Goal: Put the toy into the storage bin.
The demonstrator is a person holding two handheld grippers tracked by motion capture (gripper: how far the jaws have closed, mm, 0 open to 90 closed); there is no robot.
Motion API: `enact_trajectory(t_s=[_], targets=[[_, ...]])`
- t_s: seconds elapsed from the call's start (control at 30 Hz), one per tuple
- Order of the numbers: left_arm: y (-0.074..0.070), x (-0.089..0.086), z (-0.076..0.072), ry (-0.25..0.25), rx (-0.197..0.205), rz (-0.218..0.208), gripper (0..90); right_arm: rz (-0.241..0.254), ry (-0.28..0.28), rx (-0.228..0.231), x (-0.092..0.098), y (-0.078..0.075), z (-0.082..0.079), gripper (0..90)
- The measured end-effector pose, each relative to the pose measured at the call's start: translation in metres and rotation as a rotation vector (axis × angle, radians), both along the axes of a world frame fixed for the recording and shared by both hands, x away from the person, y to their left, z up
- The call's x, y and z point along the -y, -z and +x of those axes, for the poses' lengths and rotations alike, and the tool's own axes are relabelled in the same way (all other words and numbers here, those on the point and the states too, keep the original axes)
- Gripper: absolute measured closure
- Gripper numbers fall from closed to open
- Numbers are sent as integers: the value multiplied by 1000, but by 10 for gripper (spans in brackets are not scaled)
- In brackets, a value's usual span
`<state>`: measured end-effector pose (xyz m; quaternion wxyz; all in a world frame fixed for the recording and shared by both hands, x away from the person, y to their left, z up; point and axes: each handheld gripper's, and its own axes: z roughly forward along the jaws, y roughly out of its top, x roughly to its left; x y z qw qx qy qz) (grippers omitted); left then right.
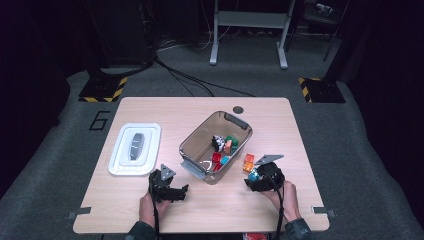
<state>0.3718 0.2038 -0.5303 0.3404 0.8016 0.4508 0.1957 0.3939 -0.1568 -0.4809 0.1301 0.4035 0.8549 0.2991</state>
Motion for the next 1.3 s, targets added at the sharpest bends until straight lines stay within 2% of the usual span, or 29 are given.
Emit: enact_trajectory(t_s=[0.13,0.3,0.57,0.77,0.9,0.93,1.0,1.13,1.3], targets=[[0,0,0,0,0,0,54,-26,-10,-3,-3,5,0,480],[0,0,0,0,0,0,54,-60,-12,-5,-7,9,0,549],[0,0,0,0,0,0,54,-67,-10,-10,-8,8,0,569],[0,0,0,0,-2,0,54,3,-9,-24,-4,3,0,570],[0,0,0,0,0,0,54,26,-13,-14,-2,-3,1,571],[0,0,0,0,0,0,54,27,1,-7,-2,-4,2,571],[0,0,0,0,0,0,54,32,-12,-1,1,-7,3,571],[0,0,0,0,0,0,54,56,6,8,2,-14,5,571],[0,0,0,0,0,0,54,65,8,26,8,-23,10,571]])
